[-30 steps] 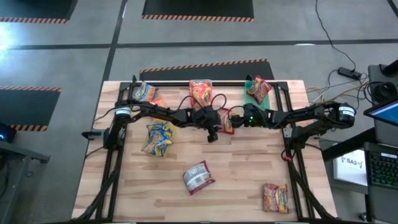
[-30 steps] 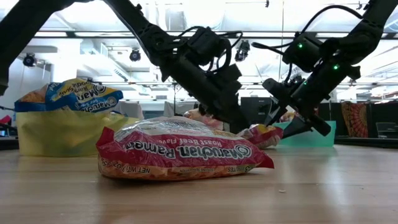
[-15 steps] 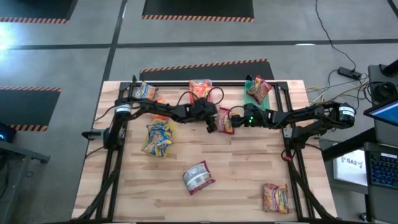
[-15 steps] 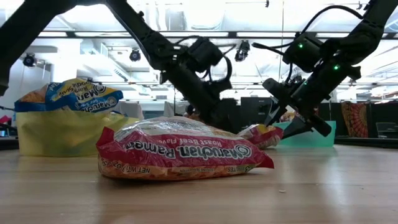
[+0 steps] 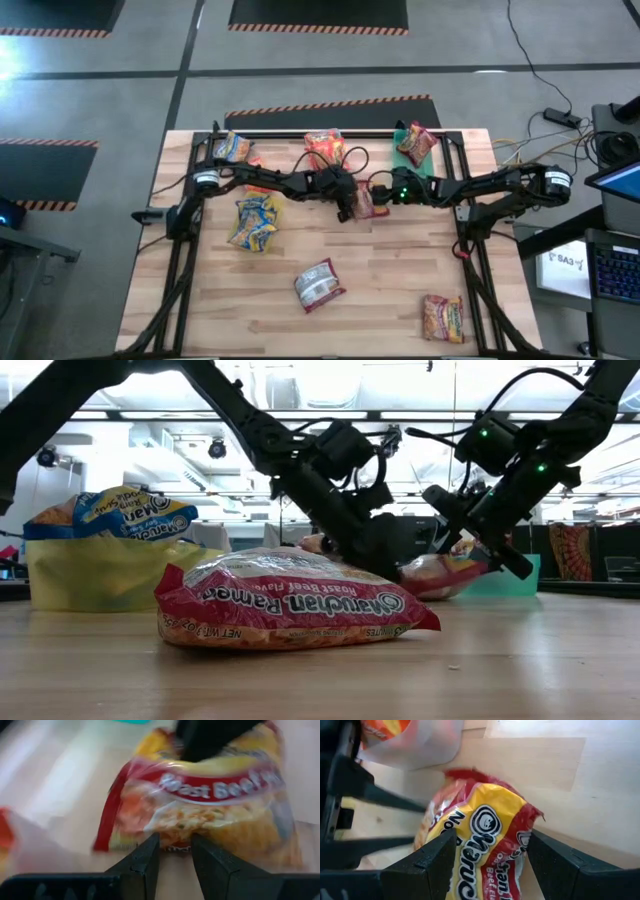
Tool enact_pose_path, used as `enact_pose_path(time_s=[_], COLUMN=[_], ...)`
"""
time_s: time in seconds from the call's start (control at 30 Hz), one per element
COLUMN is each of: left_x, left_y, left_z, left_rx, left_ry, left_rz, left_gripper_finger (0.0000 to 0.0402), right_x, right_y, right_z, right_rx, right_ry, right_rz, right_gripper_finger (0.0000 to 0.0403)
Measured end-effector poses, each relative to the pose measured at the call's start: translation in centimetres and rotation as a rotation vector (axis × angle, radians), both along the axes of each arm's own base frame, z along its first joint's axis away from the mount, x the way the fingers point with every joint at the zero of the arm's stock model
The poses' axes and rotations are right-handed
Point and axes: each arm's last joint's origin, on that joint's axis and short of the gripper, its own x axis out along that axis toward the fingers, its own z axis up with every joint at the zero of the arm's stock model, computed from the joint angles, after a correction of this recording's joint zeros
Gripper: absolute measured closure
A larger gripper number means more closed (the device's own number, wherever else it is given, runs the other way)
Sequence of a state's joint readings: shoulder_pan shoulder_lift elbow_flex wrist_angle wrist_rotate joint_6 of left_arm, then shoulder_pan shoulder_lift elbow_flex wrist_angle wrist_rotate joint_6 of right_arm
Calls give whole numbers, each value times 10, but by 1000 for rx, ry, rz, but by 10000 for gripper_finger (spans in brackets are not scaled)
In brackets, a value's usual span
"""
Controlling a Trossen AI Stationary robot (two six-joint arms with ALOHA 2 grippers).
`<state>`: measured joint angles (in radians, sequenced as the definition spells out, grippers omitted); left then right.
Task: Sort Maruchan noodles
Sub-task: Put the red noodle pack into the green bin
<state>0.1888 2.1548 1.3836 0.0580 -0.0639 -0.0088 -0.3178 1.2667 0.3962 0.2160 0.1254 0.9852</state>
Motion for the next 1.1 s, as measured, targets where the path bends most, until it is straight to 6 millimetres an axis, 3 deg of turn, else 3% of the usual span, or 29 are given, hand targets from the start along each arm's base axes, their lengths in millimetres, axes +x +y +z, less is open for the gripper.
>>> enact_pose_path(time_s=[0.87,1.1], left_x=[7,9], left_y=[-13,-14], left_z=[10,13], left_rx=[-17,-11], left_ry=[22,28], left_rz=[-51,-61], left_gripper_finger=[311,323], right_x=[7,9], right_y=[25,26], right_z=[0,2], right_rx=[21,2], right_ry=[-9,-7], right_rz=[146,182], right_gripper_finger=[177,207])
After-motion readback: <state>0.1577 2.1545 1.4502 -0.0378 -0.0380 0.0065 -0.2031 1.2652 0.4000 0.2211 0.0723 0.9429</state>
